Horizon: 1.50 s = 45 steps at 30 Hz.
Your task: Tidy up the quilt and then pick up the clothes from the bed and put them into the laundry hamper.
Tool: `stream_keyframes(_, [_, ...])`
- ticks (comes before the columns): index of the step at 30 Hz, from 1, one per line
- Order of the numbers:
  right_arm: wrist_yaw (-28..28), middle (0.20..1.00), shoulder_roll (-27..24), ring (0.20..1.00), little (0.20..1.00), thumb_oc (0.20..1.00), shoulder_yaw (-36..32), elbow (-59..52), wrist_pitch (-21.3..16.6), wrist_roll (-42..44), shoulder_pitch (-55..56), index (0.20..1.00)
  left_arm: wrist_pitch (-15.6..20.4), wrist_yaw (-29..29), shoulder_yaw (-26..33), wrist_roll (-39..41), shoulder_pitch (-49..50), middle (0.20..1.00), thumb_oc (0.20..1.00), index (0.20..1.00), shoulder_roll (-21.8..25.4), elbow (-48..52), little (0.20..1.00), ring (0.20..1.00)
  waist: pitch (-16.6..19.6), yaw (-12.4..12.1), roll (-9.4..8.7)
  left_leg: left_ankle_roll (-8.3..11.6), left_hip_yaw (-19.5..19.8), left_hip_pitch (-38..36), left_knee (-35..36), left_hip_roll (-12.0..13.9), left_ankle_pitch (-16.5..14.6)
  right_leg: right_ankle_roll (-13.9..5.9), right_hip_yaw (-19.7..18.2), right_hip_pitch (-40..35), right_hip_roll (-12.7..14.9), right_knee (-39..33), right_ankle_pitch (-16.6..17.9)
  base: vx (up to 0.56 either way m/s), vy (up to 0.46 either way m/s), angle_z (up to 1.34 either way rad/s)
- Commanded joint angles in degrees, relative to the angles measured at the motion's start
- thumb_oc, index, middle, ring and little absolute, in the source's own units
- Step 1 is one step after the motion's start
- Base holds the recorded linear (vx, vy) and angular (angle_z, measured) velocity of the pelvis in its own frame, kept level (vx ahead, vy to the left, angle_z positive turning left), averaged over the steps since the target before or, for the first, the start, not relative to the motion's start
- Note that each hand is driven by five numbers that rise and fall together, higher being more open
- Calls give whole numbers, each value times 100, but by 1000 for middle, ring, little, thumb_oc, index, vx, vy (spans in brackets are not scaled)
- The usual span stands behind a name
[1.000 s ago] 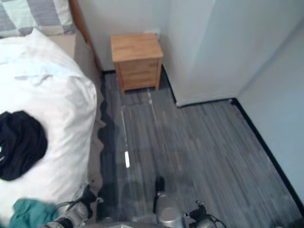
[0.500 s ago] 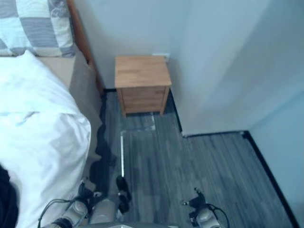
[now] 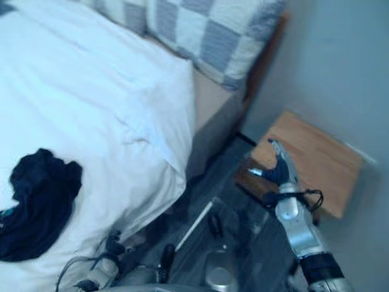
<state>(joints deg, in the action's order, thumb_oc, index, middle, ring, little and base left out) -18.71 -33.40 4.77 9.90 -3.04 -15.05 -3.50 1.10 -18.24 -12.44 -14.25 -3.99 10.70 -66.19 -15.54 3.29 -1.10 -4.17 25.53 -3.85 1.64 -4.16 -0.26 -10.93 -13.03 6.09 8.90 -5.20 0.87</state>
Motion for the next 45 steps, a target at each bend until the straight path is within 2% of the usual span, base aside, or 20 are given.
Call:
stream_keyframes(1, [-62,1000,-900,1000,1000,1000,176,-106,-131,-475,-1158,1000,27,-52,-10,18,130,1000,1000,1000,606,-102,1000,1000,178,-298,-415,1020,-836,-663,-325,781,-1054,-407,237,423,406,447,565,271,-545,225])
stream_keyframes(3, [9,1000,-1099,1000,1000,1000,615,173,-101,-472,-1923,1000,10,-97,24,80,310,1000,1000,1000,614,-190,1000,1000,179,-440,-345,1192,-830,-380,-760,1065,-958,-407,538,144,320,322,502,188,-511,162])
stream_keyframes(5, [-66,1000,-1430,1000,1000,1000,871,751,71,-525,-2400,1000,1,-100,6,170,312,1000,1000,1000,577,-175,1000,1000,169,-570,-329,1356,-1439,156,-1089,1254,-463,-378,1205,-252,491,122,377,7,-264,109])
stream_keyframes(6, [-72,1000,-1433,1000,1000,1000,885,768,65,-521,-2422,1000,-1,-100,11,171,307,1000,1000,1000,573,-174,1000,1000,175,-546,-340,1359,-1420,181,-1073,1234,-424,-379,1217,-235,511,115,399,-19,-289,131])
stream_keyframes(7, [-108,1000,-1584,1000,1000,1000,989,1379,274,-473,-2609,1000,-4,-40,-73,218,275,1000,1000,1000,558,-48,1000,1000,165,-561,-285,1363,-2578,519,-1137,1482,-129,-270,1801,-503,578,56,256,-34,-176,152])
stream_keyframes(8, [-110,1000,-1583,1000,1000,1000,994,1383,272,-473,-2614,1000,-4,-40,-70,217,275,1000,1000,1000,558,-48,1000,1000,172,-555,-288,1363,-2575,527,-1134,1479,-124,-270,1804,-496,580,56,257,-55,-310,214])
stream_keyframes(9, [-142,1000,-1726,1000,1000,1000,998,1820,457,-466,-2794,1000,-4,17,-139,152,347,1000,1000,1000,645,123,1000,1000,125,-537,-173,1245,-3597,777,-1208,1519,-133,-190,2231,-639,568,84,113,-43,-137,167])
stream_keyframes(10, [-145,1000,-1726,1000,1000,1000,1004,1829,452,-463,-2806,1000,-7,18,-135,152,345,1000,1000,1000,646,127,1000,1000,138,-530,-180,1241,-3595,802,-1193,1509,-99,-186,2232,-611,575,80,135,-66,-145,179])
stream_keyframes(12, [-203,1000,-1781,1000,1000,1000,965,2261,554,-399,-2942,1000,15,102,-280,59,368,1000,1000,1000,671,193,1000,1000,125,-510,25,1275,-4268,925,-966,1643,184,-159,2607,-638,573,135,79,-52,1,127])
stream_keyframes(16, [-365,1000,-1824,1000,1000,1000,1530,3512,570,-24,-4324,1000,83,71,-474,189,180,1000,1000,1000,729,165,1000,1000,-150,-494,266,1357,-4058,1187,-396,1600,579,-144,2835,-35,634,517,121,-204,15,63])
stream_keyframes(20, [-289,1000,-1585,1000,1000,1000,2612,5382,571,180,-6134,1000,226,-47,-616,491,57,1000,1000,1000,842,179,1000,1000,-549,-683,357,1387,-4125,1649,-226,1663,836,-105,2558,1006,683,1148,78,-113,38,29])
stream_keyframes(22, [-247,200,-1513,200,200,200,2766,5659,578,215,-6339,200,232,-85,-602,604,37,1000,1000,1000,790,141,1000,1000,-638,-721,346,1401,-4109,1772,-254,1674,868,-95,2498,1177,691,1268,51,-74,-14,11])
stream_keyframes(29, [-280,200,-1283,200,200,200,2169,3976,514,237,-4909,200,106,-25,-521,547,198,1000,1000,1000,518,68,1000,1000,-593,-580,206,1420,-4070,1564,-248,1723,818,-83,2495,960,634,1257,5,8,-4,5])
stream_keyframes(31, [-204,200,-1300,200,200,200,1156,2220,432,10,-2874,200,-73,83,-210,344,256,1000,1000,1000,485,8,1000,1000,-487,-358,81,1403,-4091,1257,-190,1721,681,-97,2542,636,617,1156,-39,74,-31,0])
stream_keyframes(33, [-169,200,-1316,200,200,200,726,1826,411,-82,-2196,200,-103,105,-151,277,269,1000,1000,1000,518,4,1000,1000,-434,-352,44,1389,-4092,1194,-158,1710,672,-101,2565,551,609,1081,-1,52,-33,5])
stream_keyframes(34, [-190,200,-1141,200,200,200,-8,1306,283,-43,-980,200,-140,169,88,181,277,1000,1000,1000,553,-18,1000,1000,-357,-200,-27,1375,-4104,962,-68,1687,576,-136,2589,369,604,991,0,40,-35,6])
stream_keyframes(37, [-306,219,-559,219,219,219,-897,1234,210,291,261,219,-149,270,240,63,337,1000,1000,1000,582,39,1000,1000,-184,-45,-109,1369,-4196,671,105,1672,535,-184,2550,164,577,812,80,49,-17,-2])
stream_keyframes(39, [-399,1000,-217,1000,1000,1000,-1242,1494,180,662,593,1000,-148,339,291,69,378,1000,1000,1000,622,63,1000,1000,-79,25,-123,1373,-4247,546,203,1662,530,-204,2502,73,562,691,125,32,2,-8])
stream_keyframes(41, [-497,1000,10,1000,1000,1000,-1561,2001,159,1227,732,1000,-152,431,328,119,393,1000,1000,1000,667,72,1000,1000,28,101,-140,1380,-4290,494,243,1680,551,-216,2463,41,549,605,193,2,-3,-2])
stream_keyframes(45, [-590,1000,-47,1000,1000,1000,-1978,2835,125,2130,639,1000,-156,645,296,126,423,1000,1000,1000,785,-9,1000,1000,157,230,-132,1400,-4421,312,272,1711,516,-237,2332,-27,508,522,231,19,11,-3])
